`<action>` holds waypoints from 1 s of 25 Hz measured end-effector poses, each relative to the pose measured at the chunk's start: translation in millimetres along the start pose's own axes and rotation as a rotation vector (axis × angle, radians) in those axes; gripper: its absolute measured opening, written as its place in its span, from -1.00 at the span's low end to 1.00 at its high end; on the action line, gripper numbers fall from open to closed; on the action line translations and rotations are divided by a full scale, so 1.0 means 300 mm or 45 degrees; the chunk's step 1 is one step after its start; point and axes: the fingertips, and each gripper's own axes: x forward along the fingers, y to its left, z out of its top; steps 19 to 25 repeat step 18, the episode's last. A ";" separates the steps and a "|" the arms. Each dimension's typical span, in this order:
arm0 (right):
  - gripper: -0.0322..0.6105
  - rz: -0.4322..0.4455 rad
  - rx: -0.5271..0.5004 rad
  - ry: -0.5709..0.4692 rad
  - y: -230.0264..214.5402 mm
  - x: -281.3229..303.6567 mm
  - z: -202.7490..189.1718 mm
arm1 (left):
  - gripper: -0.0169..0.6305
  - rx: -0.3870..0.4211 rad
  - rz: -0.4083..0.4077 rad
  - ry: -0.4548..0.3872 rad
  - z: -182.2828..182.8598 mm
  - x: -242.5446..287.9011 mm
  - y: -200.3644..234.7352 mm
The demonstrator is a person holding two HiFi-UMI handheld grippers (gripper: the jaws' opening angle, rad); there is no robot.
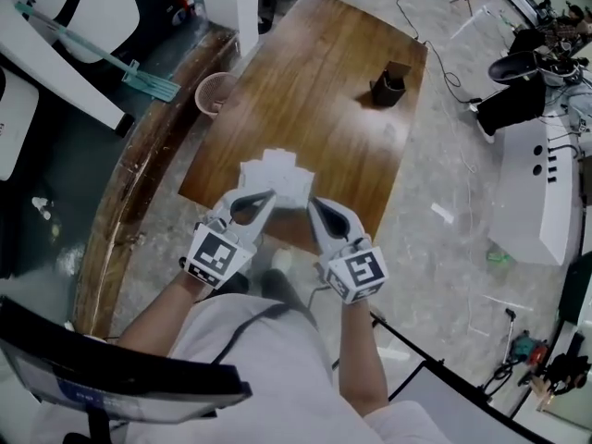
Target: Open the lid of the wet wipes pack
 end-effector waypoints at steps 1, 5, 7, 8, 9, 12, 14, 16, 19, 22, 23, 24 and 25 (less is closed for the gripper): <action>-0.88 -0.018 -0.005 -0.013 0.009 -0.019 0.008 | -0.94 -0.001 0.000 -0.007 0.012 -0.010 -0.004; -0.88 -0.082 -0.003 -0.071 0.031 -0.081 0.041 | -0.94 -0.027 0.003 -0.039 0.051 -0.049 -0.015; -0.88 -0.107 -0.012 -0.098 0.041 -0.108 0.059 | -0.94 -0.028 0.000 -0.049 0.062 -0.063 -0.026; -0.88 -0.118 -0.017 -0.108 0.047 -0.119 0.068 | -0.94 -0.023 0.001 -0.051 0.066 -0.071 -0.030; -0.88 -0.128 -0.022 -0.116 0.054 -0.128 0.075 | -0.94 -0.018 0.003 -0.052 0.069 -0.079 -0.031; -0.88 -0.153 -0.022 -0.136 0.075 -0.156 0.088 | -0.94 -0.016 0.018 -0.062 0.076 -0.099 -0.034; -0.88 -0.159 -0.025 -0.145 0.088 -0.170 0.092 | -0.94 -0.020 0.024 -0.069 0.078 -0.106 -0.036; -0.88 -0.163 -0.032 -0.149 0.100 -0.182 0.095 | -0.94 -0.024 0.025 -0.074 0.079 -0.113 -0.042; -0.88 -0.168 -0.040 -0.150 0.109 -0.192 0.098 | -0.94 -0.024 0.024 -0.077 0.082 -0.119 -0.047; -0.88 -0.168 -0.040 -0.150 0.109 -0.192 0.098 | -0.94 -0.024 0.024 -0.077 0.082 -0.119 -0.047; -0.88 -0.168 -0.040 -0.150 0.109 -0.192 0.098 | -0.94 -0.024 0.024 -0.077 0.082 -0.119 -0.047; -0.88 -0.168 -0.040 -0.150 0.109 -0.192 0.098 | -0.94 -0.024 0.024 -0.077 0.082 -0.119 -0.047; -0.88 -0.168 -0.040 -0.150 0.109 -0.192 0.098 | -0.94 -0.024 0.024 -0.077 0.082 -0.119 -0.047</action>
